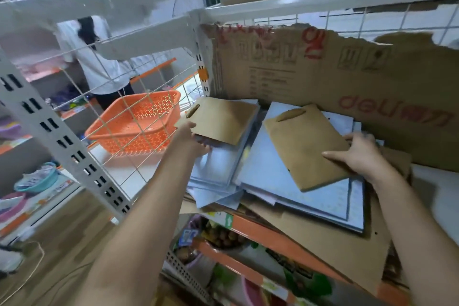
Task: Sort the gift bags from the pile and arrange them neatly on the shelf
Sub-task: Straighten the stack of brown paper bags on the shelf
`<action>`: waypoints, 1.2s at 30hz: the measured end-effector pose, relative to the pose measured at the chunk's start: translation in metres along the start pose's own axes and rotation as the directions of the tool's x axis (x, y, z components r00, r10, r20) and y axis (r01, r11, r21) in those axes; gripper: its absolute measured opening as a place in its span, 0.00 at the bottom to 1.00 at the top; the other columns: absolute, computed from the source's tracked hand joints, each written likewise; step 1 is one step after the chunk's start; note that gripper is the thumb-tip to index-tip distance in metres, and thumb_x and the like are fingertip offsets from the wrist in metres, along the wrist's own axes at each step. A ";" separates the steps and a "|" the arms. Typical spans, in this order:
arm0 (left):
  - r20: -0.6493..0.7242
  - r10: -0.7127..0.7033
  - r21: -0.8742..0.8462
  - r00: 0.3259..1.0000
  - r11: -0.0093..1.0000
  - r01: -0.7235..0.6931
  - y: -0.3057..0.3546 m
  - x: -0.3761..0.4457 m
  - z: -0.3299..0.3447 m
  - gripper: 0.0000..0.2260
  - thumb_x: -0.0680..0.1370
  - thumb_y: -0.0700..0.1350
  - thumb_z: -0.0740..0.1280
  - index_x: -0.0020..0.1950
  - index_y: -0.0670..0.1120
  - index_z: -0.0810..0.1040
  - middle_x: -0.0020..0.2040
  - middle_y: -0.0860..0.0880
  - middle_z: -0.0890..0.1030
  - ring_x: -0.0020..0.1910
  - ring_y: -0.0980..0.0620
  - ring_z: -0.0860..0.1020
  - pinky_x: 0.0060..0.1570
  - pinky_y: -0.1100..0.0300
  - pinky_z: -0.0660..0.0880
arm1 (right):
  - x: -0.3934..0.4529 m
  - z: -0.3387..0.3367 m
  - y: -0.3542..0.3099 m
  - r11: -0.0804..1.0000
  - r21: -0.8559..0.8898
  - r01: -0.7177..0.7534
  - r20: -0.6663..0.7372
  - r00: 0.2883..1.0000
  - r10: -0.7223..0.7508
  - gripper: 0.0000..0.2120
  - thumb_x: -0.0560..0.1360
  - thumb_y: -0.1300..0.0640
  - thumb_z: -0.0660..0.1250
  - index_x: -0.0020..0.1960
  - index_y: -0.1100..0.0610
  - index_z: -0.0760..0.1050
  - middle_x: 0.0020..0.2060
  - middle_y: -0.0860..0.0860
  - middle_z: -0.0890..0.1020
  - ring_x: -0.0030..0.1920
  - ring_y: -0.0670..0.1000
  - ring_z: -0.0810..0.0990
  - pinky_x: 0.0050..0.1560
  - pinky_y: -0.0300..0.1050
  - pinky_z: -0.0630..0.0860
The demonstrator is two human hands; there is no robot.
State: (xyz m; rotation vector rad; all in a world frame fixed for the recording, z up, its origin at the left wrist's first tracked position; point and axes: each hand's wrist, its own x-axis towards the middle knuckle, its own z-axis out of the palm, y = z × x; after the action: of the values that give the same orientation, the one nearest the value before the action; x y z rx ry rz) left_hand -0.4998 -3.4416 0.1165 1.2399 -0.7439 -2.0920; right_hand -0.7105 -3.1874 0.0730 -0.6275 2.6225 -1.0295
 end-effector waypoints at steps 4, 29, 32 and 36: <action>0.072 0.137 -0.108 0.988 0.986 -0.129 0.006 0.003 0.016 0.07 0.80 0.40 0.55 0.44 0.43 0.70 0.37 0.45 0.74 0.35 0.50 0.71 0.31 0.59 0.72 | -0.006 -0.001 -0.006 0.999 0.032 0.016 -0.048 0.999 -0.015 0.36 0.66 0.48 0.75 0.68 0.58 0.65 0.67 0.59 0.63 0.66 0.61 0.66 0.66 0.55 0.65; 0.372 0.355 0.251 0.858 0.851 -0.461 -0.079 -0.057 -0.008 0.08 0.81 0.42 0.59 0.59 0.46 0.74 0.48 0.51 0.80 0.45 0.54 0.78 0.43 0.59 0.74 | -0.045 -0.051 0.045 0.686 0.724 -0.064 -0.117 0.970 0.214 0.07 0.72 0.62 0.70 0.43 0.55 0.72 0.40 0.49 0.76 0.45 0.51 0.74 0.46 0.47 0.73; 0.416 0.324 0.259 0.850 0.854 -0.452 -0.097 -0.062 0.007 0.08 0.81 0.41 0.59 0.58 0.46 0.75 0.48 0.51 0.80 0.46 0.54 0.78 0.45 0.59 0.74 | -0.057 -0.067 0.072 0.608 0.791 -0.073 -0.100 0.964 0.245 0.07 0.73 0.63 0.68 0.42 0.54 0.72 0.41 0.51 0.77 0.41 0.49 0.75 0.38 0.43 0.73; 0.451 0.307 0.293 0.838 0.836 -0.463 -0.126 -0.070 0.027 0.08 0.80 0.42 0.60 0.56 0.48 0.77 0.47 0.51 0.80 0.46 0.53 0.77 0.44 0.58 0.73 | -0.070 -0.084 0.108 0.558 0.827 -0.071 -0.120 0.947 0.299 0.07 0.73 0.62 0.67 0.42 0.54 0.71 0.43 0.54 0.79 0.42 0.51 0.77 0.38 0.47 0.75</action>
State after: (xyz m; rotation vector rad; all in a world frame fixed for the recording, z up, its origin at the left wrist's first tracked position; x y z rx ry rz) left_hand -0.5217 -3.3024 0.0776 0.7568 -1.5267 -1.9008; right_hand -0.7135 -3.0341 0.0635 0.0267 1.9235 -2.1297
